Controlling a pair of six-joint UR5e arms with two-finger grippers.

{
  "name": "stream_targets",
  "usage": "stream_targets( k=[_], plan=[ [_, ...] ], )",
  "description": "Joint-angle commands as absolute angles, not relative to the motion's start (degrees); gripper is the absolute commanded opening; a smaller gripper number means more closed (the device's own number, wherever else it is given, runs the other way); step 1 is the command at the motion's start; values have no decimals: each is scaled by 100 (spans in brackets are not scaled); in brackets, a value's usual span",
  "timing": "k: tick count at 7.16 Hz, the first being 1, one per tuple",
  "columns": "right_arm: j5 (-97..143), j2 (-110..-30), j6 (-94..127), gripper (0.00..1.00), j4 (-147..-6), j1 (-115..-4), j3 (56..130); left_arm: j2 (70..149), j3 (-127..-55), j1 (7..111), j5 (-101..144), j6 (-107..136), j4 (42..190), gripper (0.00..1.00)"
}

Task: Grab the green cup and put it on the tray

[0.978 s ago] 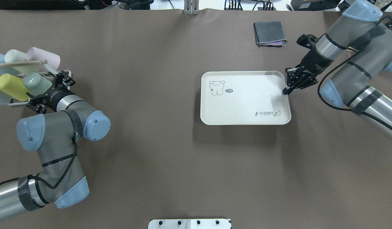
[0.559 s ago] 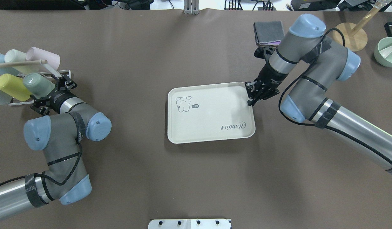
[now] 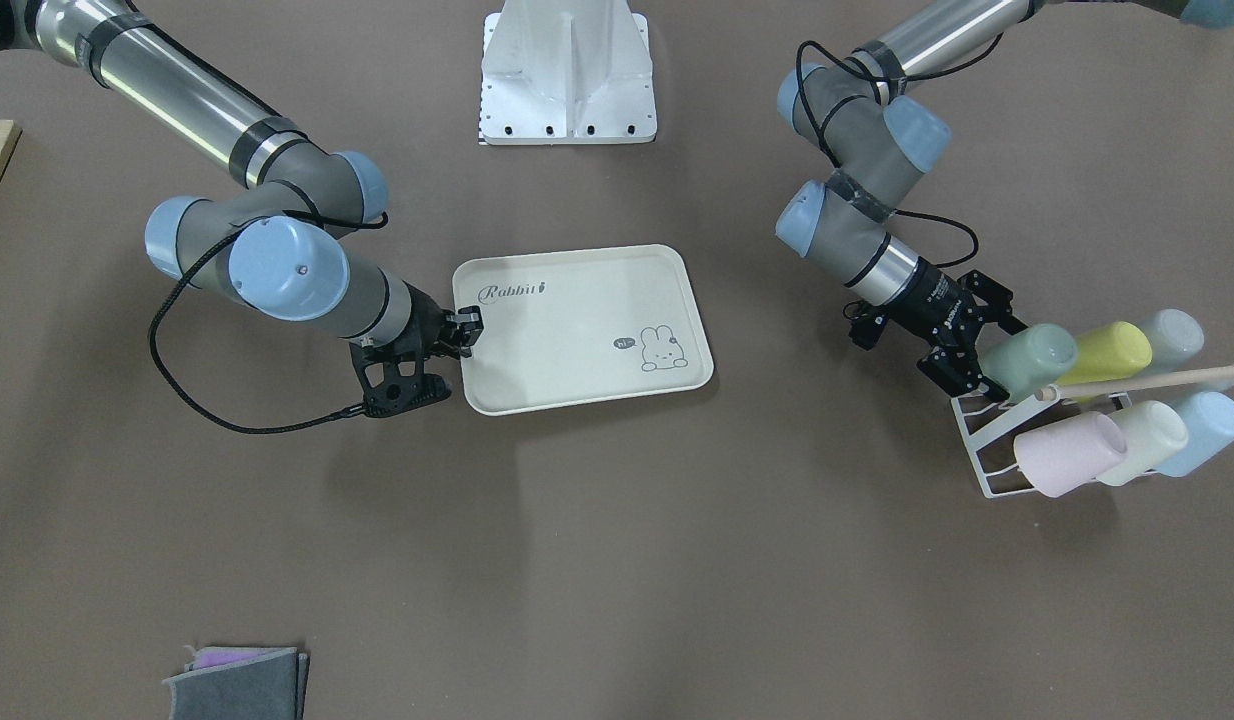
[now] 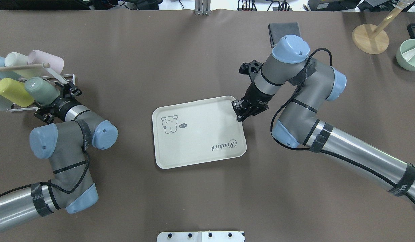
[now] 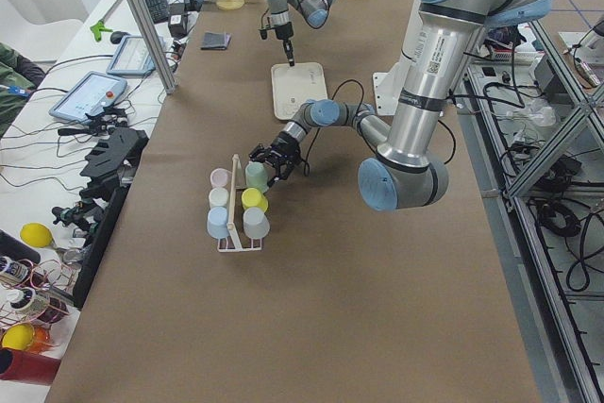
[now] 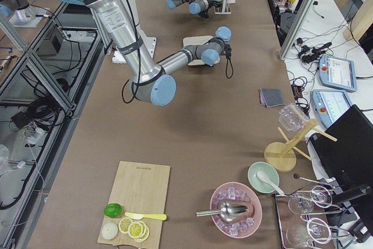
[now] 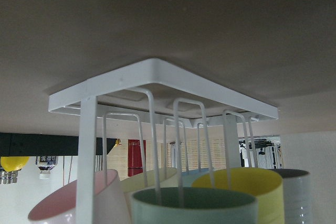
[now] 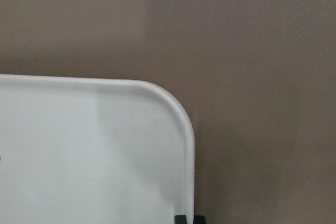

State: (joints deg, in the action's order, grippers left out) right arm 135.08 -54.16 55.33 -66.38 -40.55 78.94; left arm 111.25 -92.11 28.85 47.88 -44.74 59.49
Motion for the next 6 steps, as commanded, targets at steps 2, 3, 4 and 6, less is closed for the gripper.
stream_targets(
  k=[2, 3, 4, 6],
  plan=[
    [13395, -5309, 5800, 0, -6583, -3964, 7910, 11127, -9106, 2883, 4703, -4474, 5985, 97],
    [13386, -5335, 5914, 0, -6583, -3964, 7910, 11136, -9027, 2883, 4702, -4474, 6125, 97],
    [13290, -5344, 6106, 0, -6583, -3964, 7910, 11136, -9009, 2883, 4702, -4474, 6135, 97],
    [13263, -5405, 6370, 0, -6583, -3964, 7893, 11136, -9009, 2874, 4693, -4474, 6135, 91]
  ],
)
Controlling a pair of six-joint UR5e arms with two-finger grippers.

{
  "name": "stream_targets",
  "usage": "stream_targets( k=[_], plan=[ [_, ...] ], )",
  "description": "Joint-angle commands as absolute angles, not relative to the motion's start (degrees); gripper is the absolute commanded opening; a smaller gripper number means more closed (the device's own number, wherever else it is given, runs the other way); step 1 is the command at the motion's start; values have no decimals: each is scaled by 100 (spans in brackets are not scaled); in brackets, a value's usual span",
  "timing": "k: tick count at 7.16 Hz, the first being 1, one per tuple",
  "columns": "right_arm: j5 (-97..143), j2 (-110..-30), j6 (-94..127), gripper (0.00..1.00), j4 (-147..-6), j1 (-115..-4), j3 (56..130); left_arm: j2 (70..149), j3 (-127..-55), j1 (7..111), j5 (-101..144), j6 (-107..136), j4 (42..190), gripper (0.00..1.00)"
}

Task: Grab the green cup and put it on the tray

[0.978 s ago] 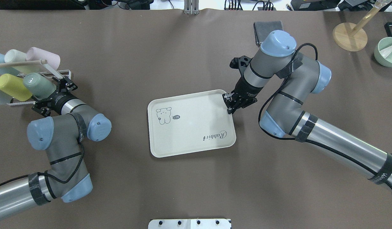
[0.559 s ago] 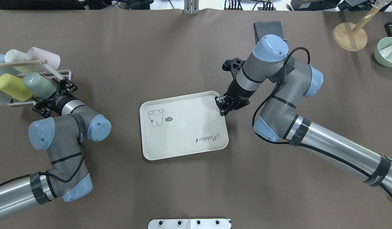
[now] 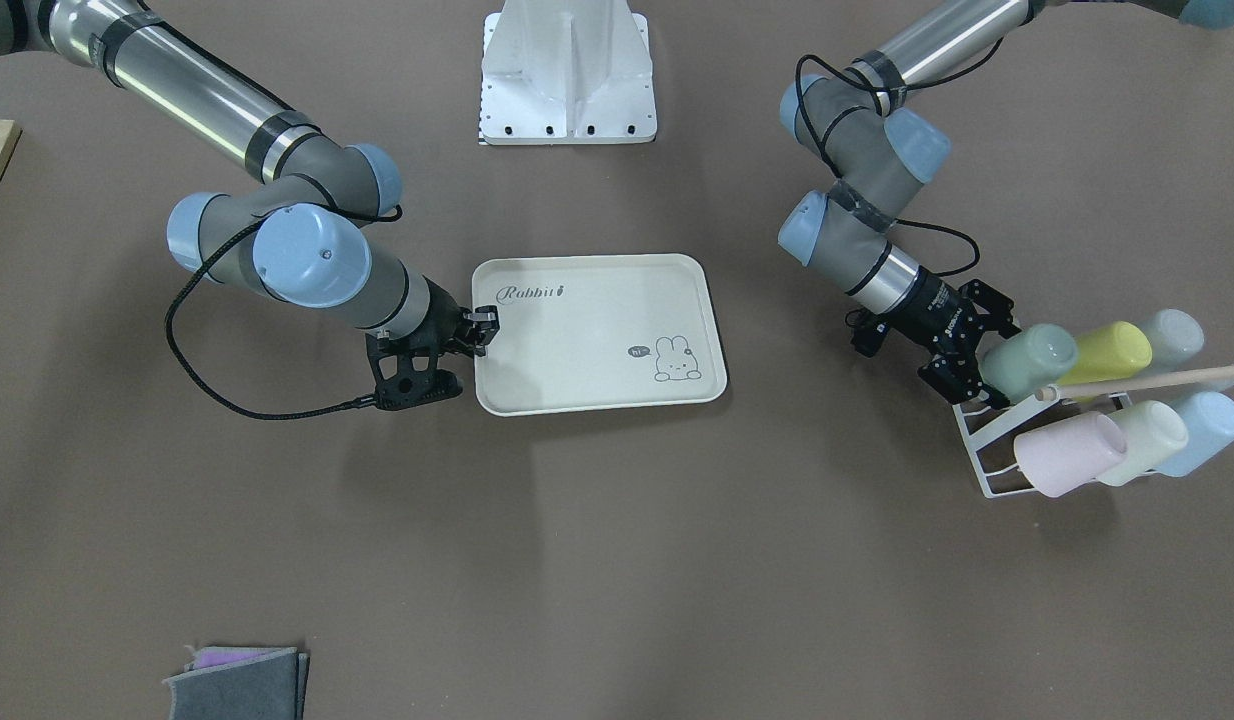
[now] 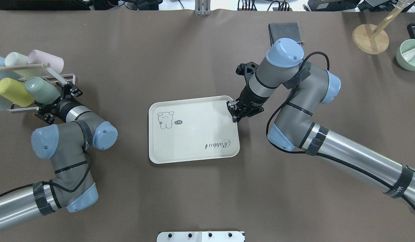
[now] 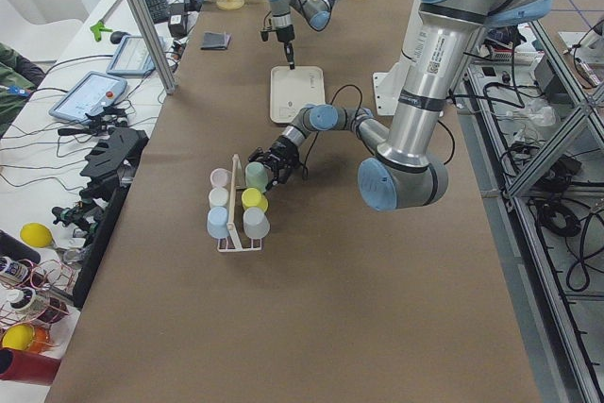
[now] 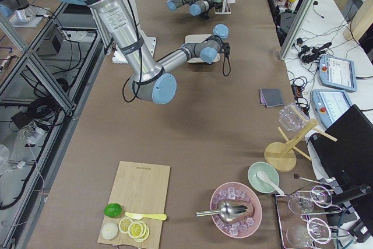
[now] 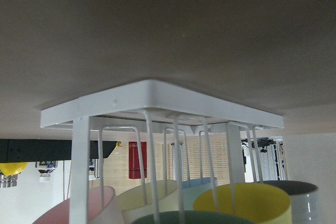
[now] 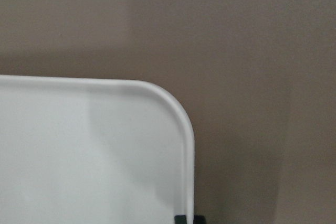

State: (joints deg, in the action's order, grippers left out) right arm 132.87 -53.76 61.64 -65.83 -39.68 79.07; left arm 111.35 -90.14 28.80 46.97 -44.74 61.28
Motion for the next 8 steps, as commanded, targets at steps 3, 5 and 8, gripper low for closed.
stream_targets(
  k=[3, 5, 8],
  plan=[
    [13184, -5458, 6390, 65, -6583, -3937, 7893, 11136, -9026, 2865, 4693, -4465, 6135, 66],
    [13034, -5667, 6390, 100, -6592, -4173, 7989, 11145, -9070, 2865, 4693, -4465, 6126, 66],
    [13131, -6508, 5613, 100, -6767, -5165, 8199, 11092, -9262, 2883, 4615, -4456, 6091, 63]
  ],
)
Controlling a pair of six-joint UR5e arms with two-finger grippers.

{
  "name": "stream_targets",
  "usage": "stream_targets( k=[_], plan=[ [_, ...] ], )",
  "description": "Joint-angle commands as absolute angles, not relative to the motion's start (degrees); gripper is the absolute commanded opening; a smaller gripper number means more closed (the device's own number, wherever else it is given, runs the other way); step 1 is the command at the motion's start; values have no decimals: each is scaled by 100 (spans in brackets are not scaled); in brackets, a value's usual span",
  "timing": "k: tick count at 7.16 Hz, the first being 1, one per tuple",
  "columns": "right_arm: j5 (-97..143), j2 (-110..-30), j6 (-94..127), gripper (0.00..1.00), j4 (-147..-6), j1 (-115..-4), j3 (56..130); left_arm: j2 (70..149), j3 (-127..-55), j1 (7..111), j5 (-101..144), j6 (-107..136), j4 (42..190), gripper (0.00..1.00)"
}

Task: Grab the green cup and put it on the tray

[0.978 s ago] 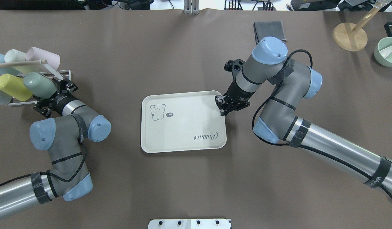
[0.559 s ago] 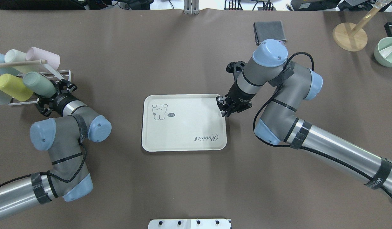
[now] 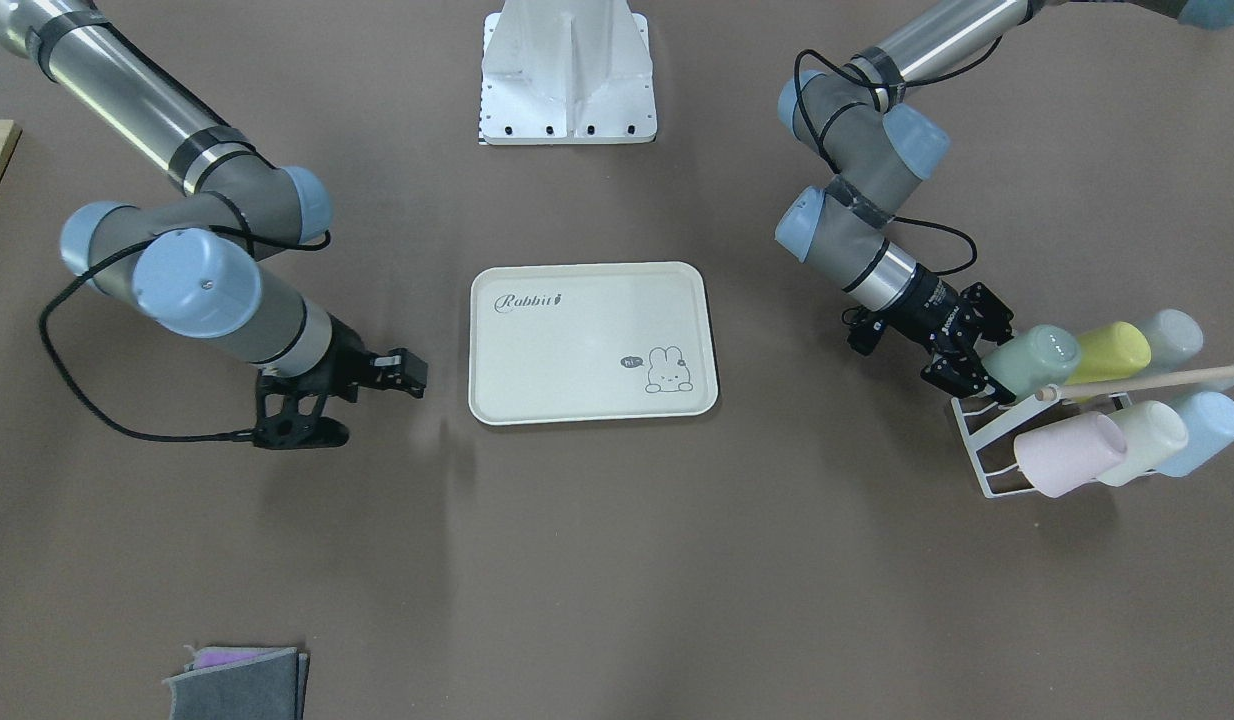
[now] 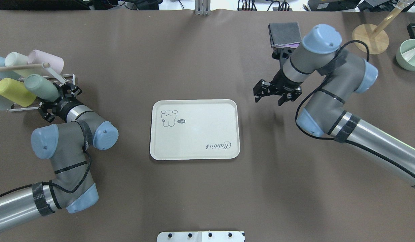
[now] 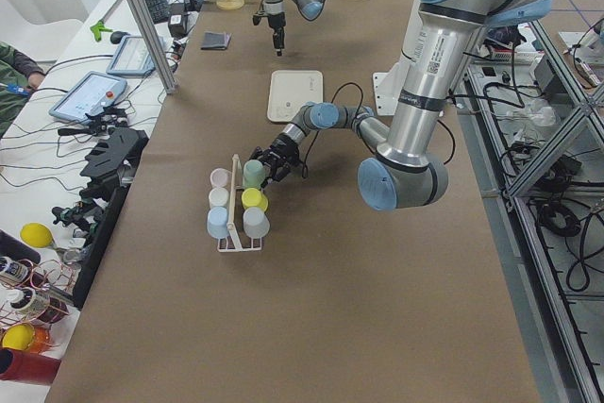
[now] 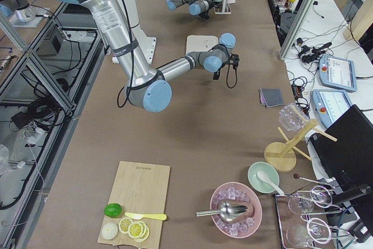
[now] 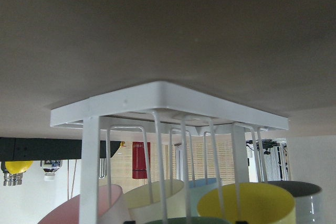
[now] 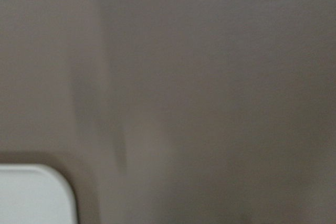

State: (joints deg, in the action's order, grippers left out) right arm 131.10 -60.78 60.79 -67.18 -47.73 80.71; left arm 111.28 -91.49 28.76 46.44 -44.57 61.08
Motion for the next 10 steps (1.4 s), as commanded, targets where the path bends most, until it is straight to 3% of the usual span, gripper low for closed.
stream_targets(
  k=[1, 4, 8, 10],
  plan=[
    [13148, -6913, 5033, 100, -6776, -5551, 8305, 11066, -9429, 2918, 4579, -4456, 6039, 63],
    [13219, -8399, 3119, 100, -7195, -6701, 8789, 10812, -10061, 2927, 4456, -4412, 5547, 63],
    [13456, -9227, 969, 100, -7972, -7917, 8614, 10722, -11133, 2927, 4456, -4421, 4695, 63],
    [13403, -9342, 502, 100, -7963, -8295, 8543, 11142, -11459, 2918, 4465, -4474, 4667, 63]
  ],
)
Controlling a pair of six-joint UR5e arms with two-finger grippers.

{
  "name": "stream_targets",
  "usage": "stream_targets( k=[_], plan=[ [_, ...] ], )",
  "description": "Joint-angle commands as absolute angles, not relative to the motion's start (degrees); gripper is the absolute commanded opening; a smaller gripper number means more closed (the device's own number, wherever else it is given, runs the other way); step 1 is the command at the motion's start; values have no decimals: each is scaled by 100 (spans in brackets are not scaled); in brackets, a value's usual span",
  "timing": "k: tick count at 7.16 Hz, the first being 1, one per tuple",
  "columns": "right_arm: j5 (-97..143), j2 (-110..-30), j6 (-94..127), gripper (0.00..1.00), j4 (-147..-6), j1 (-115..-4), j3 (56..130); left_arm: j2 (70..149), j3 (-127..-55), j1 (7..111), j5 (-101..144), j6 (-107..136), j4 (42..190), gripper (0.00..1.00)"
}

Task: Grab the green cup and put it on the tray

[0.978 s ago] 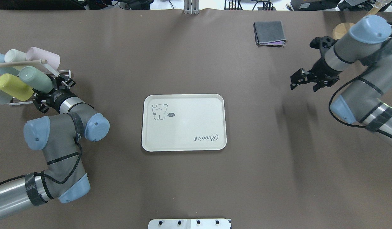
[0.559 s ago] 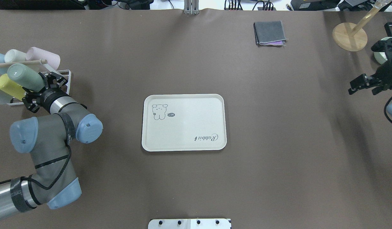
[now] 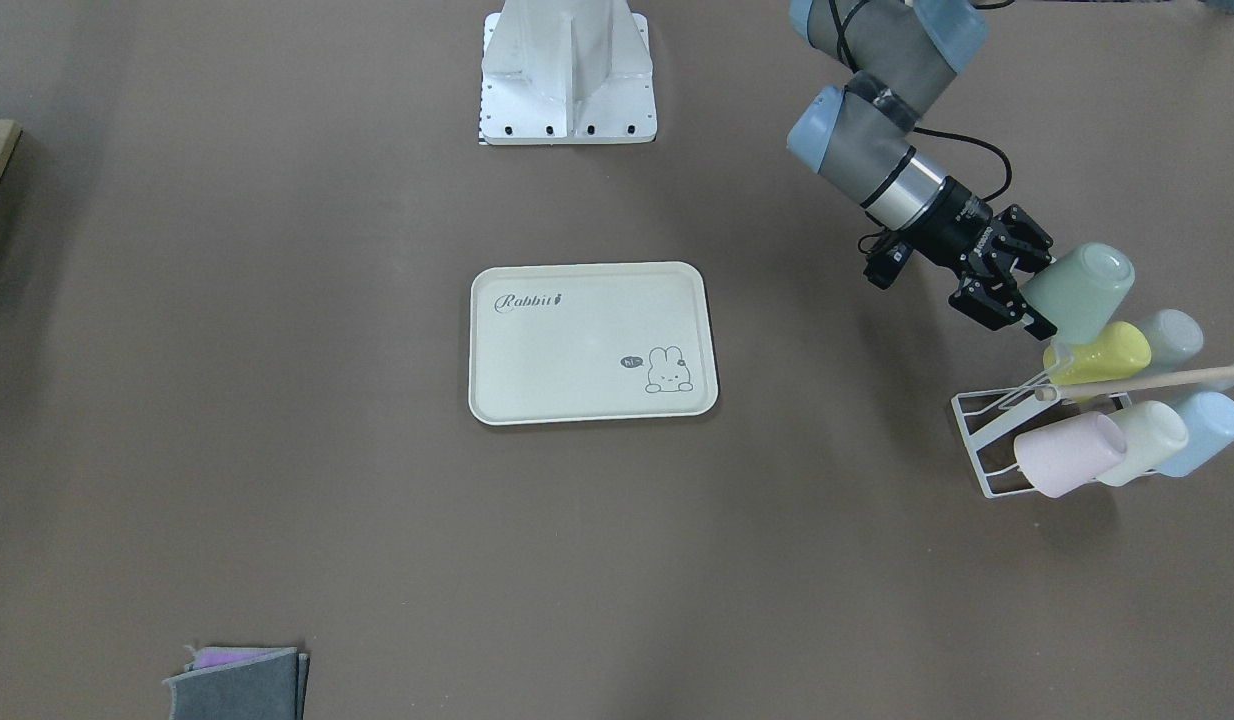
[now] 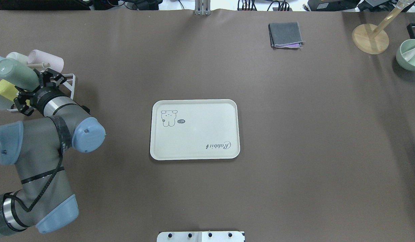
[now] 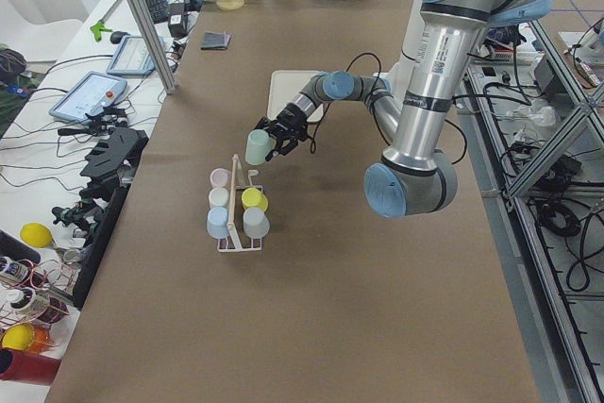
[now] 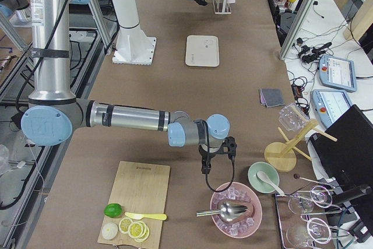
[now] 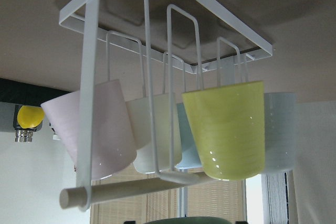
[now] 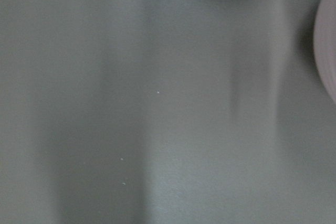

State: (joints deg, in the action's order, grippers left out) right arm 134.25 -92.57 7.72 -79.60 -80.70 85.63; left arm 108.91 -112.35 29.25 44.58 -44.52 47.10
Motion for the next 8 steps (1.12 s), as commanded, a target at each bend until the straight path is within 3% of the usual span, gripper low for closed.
stream_targets(
  k=[1, 3, 5, 8],
  plan=[
    [13316, -9308, 344, 100, -7980, -8453, 8578, 11475, -11661, 2892, 4482, -4474, 4684, 63],
    [13315, -9308, 194, 100, -8303, -8805, 8735, 11864, -11987, 2865, 4474, -4439, 5068, 63],
    [13289, -9255, 141, 100, -9251, -8824, 9199, 11708, -12006, 2909, 4508, -4491, 6892, 63],
    [13202, -9273, 27, 100, -9501, -8728, 9246, 11698, -11831, 2865, 4535, -4395, 8599, 50]
  ],
)
